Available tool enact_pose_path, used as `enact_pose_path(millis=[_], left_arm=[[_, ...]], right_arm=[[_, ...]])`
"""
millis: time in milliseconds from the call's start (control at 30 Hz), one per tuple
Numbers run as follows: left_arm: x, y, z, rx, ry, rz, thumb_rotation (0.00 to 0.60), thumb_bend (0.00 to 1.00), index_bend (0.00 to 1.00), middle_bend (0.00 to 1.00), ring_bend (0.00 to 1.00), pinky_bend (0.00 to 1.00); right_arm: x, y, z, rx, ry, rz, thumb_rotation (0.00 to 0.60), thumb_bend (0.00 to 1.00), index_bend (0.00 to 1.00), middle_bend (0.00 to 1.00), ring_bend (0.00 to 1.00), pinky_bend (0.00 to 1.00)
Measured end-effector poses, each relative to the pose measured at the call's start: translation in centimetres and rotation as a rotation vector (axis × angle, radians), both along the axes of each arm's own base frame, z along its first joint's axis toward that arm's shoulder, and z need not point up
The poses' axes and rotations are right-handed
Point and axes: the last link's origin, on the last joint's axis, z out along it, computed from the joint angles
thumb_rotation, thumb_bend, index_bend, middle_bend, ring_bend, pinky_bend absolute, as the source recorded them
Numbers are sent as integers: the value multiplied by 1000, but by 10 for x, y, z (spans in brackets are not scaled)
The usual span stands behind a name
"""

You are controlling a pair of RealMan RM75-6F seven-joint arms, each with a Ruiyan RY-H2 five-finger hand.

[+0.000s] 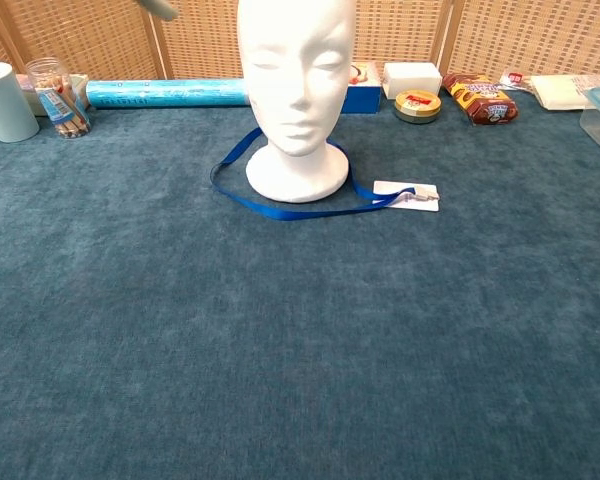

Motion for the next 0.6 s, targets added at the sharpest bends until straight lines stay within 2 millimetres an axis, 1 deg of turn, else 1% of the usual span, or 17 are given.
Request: enact_pose_path(millis=[167, 267, 300, 400, 500, 600], left_arm=[[-26, -21, 11, -4, 17, -8, 532, 111, 47, 121, 33, 219], [-46, -39, 20, 1, 34, -16, 533, 112, 47, 121, 32, 219], [-56, -47, 24, 2, 43, -16, 534, 112, 48, 122, 32, 219], [-81, -69, 33, -2, 65, -4, 535, 113, 54, 122, 33, 219], [-107, -92, 43, -7, 85, 16, 533, 113, 75, 122, 46, 219], [-135, -117, 54, -3, 89, 46, 530, 114, 107, 123, 56, 219]], right_arm=[[-12, 15, 9, -40, -8, 42, 558, 352, 281, 328, 313, 352], [-20, 28, 14, -67, -12, 79, 560, 352, 291, 335, 321, 352], [-23, 33, 15, -74, -11, 92, 560, 352, 291, 336, 321, 352], [-34, 49, 20, -101, -1, 134, 560, 351, 292, 336, 322, 352], [-49, 69, 23, -123, 18, 170, 560, 351, 294, 340, 323, 352], [-71, 95, 24, -139, 54, 191, 558, 350, 312, 353, 323, 352]])
